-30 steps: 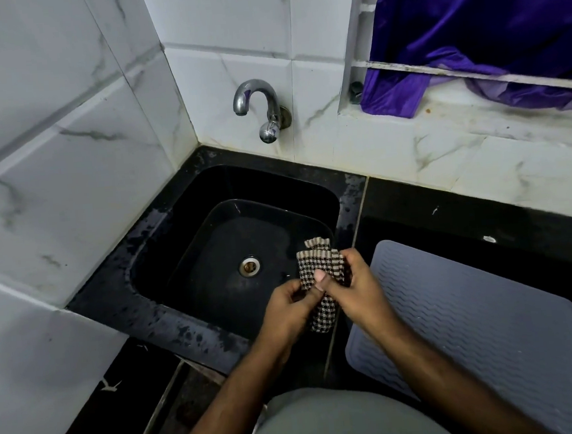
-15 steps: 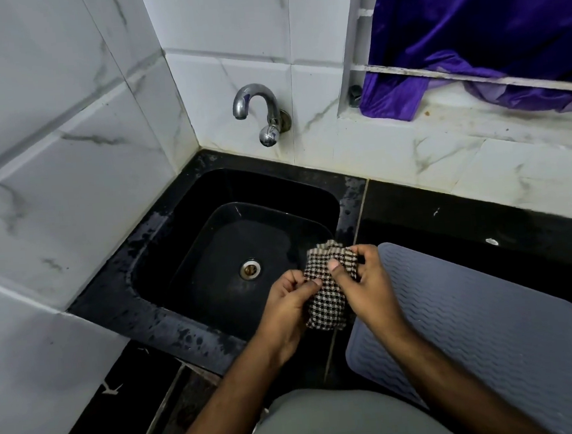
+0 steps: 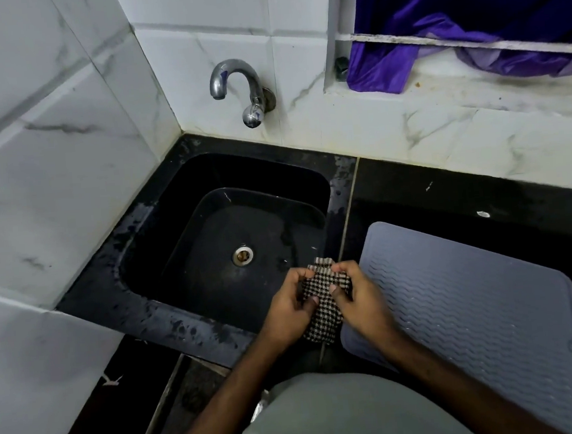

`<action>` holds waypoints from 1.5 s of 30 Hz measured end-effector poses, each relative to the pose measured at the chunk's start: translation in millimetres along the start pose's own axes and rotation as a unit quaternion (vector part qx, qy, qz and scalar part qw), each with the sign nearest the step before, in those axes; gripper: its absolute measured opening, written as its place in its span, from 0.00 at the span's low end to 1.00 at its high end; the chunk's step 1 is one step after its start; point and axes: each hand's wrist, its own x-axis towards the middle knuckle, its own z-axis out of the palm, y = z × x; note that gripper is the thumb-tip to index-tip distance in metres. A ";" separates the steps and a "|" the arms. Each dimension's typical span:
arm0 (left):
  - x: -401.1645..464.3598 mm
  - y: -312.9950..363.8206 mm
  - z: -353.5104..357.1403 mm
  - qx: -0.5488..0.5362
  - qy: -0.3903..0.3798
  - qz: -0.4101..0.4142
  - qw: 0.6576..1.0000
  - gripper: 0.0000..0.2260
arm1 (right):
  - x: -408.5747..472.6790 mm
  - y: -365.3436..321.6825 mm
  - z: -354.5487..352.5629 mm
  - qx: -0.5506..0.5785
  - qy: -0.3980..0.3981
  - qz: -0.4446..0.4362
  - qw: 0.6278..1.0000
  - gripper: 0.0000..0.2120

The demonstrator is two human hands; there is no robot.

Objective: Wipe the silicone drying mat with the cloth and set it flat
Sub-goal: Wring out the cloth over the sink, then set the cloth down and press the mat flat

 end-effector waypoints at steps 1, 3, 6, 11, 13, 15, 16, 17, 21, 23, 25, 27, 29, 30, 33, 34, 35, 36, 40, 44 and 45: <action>2.6 -0.9 -2.5 0.074 -0.025 -0.002 0.997 0.19 | 1.6 2.1 -0.2 -0.010 -0.003 0.007 1.000 0.14; 6.3 -3.2 -5.3 0.288 -0.074 -0.019 0.955 0.26 | 4.1 9.2 -1.9 -0.057 -0.009 0.016 0.998 0.14; 5.5 -2.9 -3.5 0.380 -0.045 0.003 0.924 0.32 | 3.8 15.8 -8.4 -0.137 -0.012 -0.018 0.990 0.17; 10.8 -4.7 -2.6 0.443 -0.062 0.014 0.894 0.33 | 2.3 7.4 -3.0 -0.210 -0.067 -0.099 0.970 0.16; 12.3 -4.9 -1.2 0.483 -0.063 0.012 0.873 0.33 | 2.6 9.0 2.5 -0.186 -0.091 -0.100 0.973 0.16; 13.1 -3.4 -0.7 0.517 -0.054 0.030 0.854 0.34 | 4.2 12.2 4.3 -0.154 -0.102 -0.091 0.979 0.15; 13.5 -2.8 -1.5 0.529 -0.051 0.041 0.846 0.35 | 5.8 13.9 5.4 -0.162 -0.098 -0.090 0.978 0.16; 13.5 -1.5 -2.6 0.532 -0.047 0.051 0.844 0.36 | 5.4 14.8 4.7 -0.162 -0.103 -0.085 0.978 0.18; 12.4 -1.3 -3.5 0.511 -0.046 0.069 0.856 0.35 | 1.7 21.1 4.4 -0.161 -0.103 -0.077 0.979 0.26; 12.8 -3.7 -4.4 0.502 -0.060 0.060 0.861 0.34 | 0.9 24.6 5.7 -0.167 -0.097 -0.080 0.978 0.26; 14.3 -1.1 -5.4 0.511 -0.058 0.073 0.855 0.34 | 1.1 24.0 4.3 -0.174 -0.100 -0.079 0.977 0.26; 14.5 3.8 -4.4 0.507 -0.048 0.094 0.855 0.32 | 0.0 24.0 2.5 -0.171 -0.099 -0.081 0.977 0.27; 14.0 9.1 -2.7 0.485 -0.034 0.113 0.867 0.30 | -4.1 23.2 -1.4 -0.170 -0.073 -0.087 0.979 0.25; 14.6 11.4 -1.1 0.473 -0.027 0.123 0.872 0.28 | -5.8 23.7 -4.0 -0.174 -0.058 -0.086 0.979 0.24; 20.6 18.4 6.0 0.438 -0.012 0.153 0.886 0.22 | -11.9 24.6 -14.3 -0.188 -0.021 -0.073 0.979 0.21; 23.3 21.7 10.1 0.424 -0.013 0.160 0.891 0.21 | -13.9 26.6 -18.2 -0.191 -0.009 -0.063 0.980 0.21; 26.1 25.6 15.8 0.413 -0.015 0.167 0.895 0.21 | -16.9 29.3 -23.3 -0.195 0.001 -0.053 0.979 0.21; 28.5 29.5 22.2 0.404 -0.017 0.174 0.898 0.22 | -20.7 32.1 -28.5 -0.198 0.011 -0.042 0.979 0.21; 35.4 41.8 50.8 0.366 -0.034 0.195 0.909 0.21 | -40.5 47.7 -48.0 -0.196 0.050 0.017 0.979 0.21; 44.6 43.6 78.7 0.347 -0.065 0.190 0.916 0.21 | -64.8 68.6 -72.4 -0.191 0.078 0.081 0.975 0.22; 46.2 43.8 86.0 0.336 -0.074 0.182 0.921 0.22 | -72.7 76.1 -80.9 -0.186 0.085 0.099 0.974 0.22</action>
